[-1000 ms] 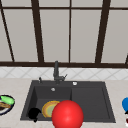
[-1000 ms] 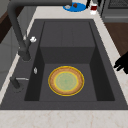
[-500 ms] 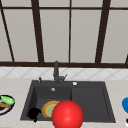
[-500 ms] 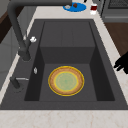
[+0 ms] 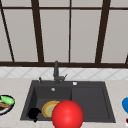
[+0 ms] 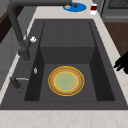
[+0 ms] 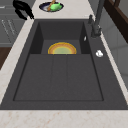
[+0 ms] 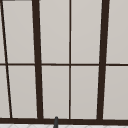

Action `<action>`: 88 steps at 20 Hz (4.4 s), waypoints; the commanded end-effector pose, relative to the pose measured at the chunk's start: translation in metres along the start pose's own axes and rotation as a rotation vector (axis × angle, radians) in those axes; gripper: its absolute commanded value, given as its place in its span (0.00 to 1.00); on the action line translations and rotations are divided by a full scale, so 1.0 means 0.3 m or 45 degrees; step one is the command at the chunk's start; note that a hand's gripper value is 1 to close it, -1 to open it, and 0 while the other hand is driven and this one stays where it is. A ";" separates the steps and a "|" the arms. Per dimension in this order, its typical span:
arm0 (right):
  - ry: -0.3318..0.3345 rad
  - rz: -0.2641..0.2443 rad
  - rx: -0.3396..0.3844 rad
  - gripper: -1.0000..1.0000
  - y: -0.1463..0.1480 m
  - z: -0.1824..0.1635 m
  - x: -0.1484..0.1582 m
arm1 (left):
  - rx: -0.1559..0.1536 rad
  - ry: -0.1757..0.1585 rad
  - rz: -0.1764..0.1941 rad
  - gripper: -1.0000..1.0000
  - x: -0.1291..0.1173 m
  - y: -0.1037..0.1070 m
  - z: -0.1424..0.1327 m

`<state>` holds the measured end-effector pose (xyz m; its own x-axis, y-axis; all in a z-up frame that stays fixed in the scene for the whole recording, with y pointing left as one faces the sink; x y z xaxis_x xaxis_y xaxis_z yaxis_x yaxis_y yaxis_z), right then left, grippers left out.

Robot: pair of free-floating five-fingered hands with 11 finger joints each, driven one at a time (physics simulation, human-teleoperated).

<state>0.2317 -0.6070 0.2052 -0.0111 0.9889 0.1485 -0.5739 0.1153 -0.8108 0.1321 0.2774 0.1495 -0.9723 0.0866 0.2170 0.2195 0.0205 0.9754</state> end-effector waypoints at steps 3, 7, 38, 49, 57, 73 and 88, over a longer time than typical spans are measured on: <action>0.107 0.182 -0.143 0.00 -0.026 -0.069 -0.005 | 0.000 0.000 0.000 0.50 0.000 0.000 0.000; 0.139 0.226 -0.143 0.00 -0.047 -0.177 -0.029 | 0.000 0.000 0.000 0.50 0.000 0.000 0.000; 0.099 0.063 -0.226 0.00 -0.068 -0.454 -0.218 | 0.000 0.000 0.000 0.50 0.000 0.000 0.000; 0.100 0.095 -0.062 0.00 -0.016 -0.324 -0.205 | 0.000 0.000 0.000 0.50 0.000 0.000 0.000; 0.134 0.139 0.127 0.00 -0.016 -0.431 -0.166 | 0.000 0.000 0.000 0.50 0.000 0.000 0.000; 0.208 0.129 -0.148 1.00 -0.140 -0.491 -0.128 | 0.000 0.000 0.000 0.50 0.000 0.000 0.000; 0.213 0.140 -0.116 1.00 -0.347 -0.300 0.203 | 0.000 0.000 0.000 0.50 0.000 0.000 0.000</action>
<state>0.3661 -0.5722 0.2344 0.0703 0.9964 -0.0479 -0.4980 -0.0066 -0.8672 0.1321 0.2774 0.1495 -0.9723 0.0866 0.2170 0.2195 0.0205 0.9754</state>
